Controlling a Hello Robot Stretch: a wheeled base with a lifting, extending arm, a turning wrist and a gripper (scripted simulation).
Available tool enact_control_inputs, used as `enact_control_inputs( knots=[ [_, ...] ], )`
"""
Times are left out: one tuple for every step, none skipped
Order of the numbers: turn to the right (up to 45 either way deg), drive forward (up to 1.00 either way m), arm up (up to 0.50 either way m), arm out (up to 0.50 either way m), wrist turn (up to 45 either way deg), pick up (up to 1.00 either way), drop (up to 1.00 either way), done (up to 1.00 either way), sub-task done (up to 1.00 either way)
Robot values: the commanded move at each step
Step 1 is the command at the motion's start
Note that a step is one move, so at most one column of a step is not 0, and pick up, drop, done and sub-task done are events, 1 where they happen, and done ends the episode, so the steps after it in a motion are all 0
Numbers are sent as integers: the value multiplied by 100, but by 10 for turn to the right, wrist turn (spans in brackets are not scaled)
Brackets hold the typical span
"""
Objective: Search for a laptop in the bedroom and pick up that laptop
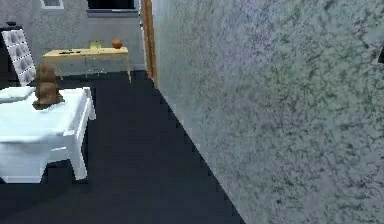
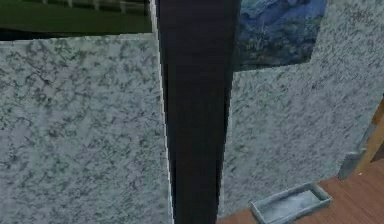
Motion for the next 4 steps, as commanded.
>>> enact_control_inputs(
  knots=[
    [-330,0,0,0,0,0,0,0,0],
    [0,95,0,0,0,0,0,0,0],
    [210,0,0,0,0,0,0,0,0],
    [0,100,0,0,0,0,0,0,0]
  ],
)
